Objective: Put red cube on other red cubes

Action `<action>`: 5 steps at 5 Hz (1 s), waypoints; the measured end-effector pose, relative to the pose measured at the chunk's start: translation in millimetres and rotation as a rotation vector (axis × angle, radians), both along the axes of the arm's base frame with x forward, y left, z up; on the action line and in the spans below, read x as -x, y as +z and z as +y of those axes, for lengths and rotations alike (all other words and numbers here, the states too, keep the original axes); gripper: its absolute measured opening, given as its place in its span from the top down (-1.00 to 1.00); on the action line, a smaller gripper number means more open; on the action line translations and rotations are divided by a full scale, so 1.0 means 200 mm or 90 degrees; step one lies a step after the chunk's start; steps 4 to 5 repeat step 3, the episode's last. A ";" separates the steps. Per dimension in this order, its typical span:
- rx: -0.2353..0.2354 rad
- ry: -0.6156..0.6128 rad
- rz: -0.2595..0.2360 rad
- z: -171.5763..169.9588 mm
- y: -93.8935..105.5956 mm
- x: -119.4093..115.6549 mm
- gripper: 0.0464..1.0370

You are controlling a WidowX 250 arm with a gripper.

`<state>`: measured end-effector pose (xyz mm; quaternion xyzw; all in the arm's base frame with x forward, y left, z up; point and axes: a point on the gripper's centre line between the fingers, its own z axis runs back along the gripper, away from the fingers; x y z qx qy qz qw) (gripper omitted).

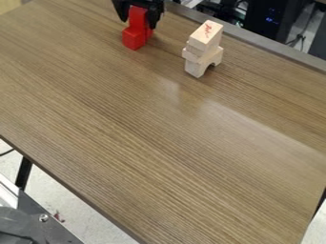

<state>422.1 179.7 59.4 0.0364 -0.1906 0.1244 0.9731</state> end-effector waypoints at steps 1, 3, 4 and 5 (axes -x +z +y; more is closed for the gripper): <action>0.007 -0.004 -0.008 -0.02 0.01 0.01 -0.93; -0.038 0.001 -0.075 -0.06 0.30 0.06 -0.93; -0.038 0.001 -0.075 -0.06 0.30 0.06 -0.93; -0.038 0.001 -0.075 -0.06 0.30 0.06 -0.93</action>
